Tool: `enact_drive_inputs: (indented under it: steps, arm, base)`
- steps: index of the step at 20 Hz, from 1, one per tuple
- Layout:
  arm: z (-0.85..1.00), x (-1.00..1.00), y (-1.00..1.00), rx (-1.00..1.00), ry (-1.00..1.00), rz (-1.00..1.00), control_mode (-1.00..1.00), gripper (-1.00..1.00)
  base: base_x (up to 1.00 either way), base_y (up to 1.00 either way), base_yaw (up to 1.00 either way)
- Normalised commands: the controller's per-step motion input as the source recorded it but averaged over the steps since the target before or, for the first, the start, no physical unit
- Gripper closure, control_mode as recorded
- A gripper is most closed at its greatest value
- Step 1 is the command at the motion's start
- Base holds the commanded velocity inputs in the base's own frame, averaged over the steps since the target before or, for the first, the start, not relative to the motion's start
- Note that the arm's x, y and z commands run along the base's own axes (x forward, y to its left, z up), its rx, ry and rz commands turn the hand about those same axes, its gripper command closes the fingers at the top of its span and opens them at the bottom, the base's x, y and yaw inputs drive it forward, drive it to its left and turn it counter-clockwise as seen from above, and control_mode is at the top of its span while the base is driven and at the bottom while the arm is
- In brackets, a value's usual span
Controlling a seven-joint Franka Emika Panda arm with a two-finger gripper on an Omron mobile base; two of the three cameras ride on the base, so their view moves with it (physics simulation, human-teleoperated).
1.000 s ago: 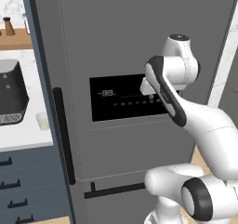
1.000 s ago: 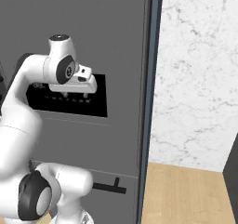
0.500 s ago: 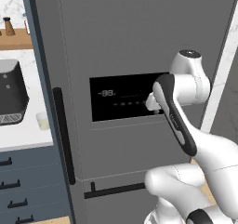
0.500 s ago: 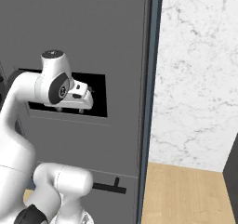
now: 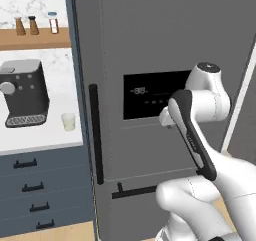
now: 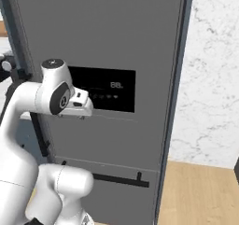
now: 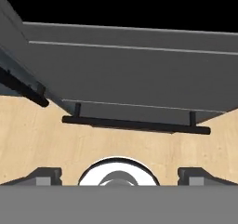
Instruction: Grab a lemon wedge from the fridge and one ice cube from the ice bowl, and put them in the glass of lemonade.
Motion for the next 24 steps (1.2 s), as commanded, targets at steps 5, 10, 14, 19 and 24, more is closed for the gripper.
enact_drive_inputs:
  steps: [5, 10, 14, 19, 24]
  arm:
    - [0.00, 0.00, 0.00, 0.00, 0.00, 0.00, 1.00, -1.00]
    - [0.00, 0.00, 0.00, 0.00, 0.00, 0.00, 1.00, -1.00]
    - [0.00, 0.00, 0.00, 0.00, 0.00, 0.00, 1.00, -1.00]
    - [0.00, 0.00, 0.00, 0.00, 0.00, 0.00, 1.00, -1.00]
    - [0.00, 0.00, 0.00, 0.00, 0.00, 0.00, 1.00, -1.00]
  base:
    - [-0.10, 1.00, -0.06]
    - [0.10, 1.00, -0.05]
    - [0.12, 1.00, -0.08]
    - [0.35, 0.98, -0.06]
    - [0.81, 0.82, 0.00]
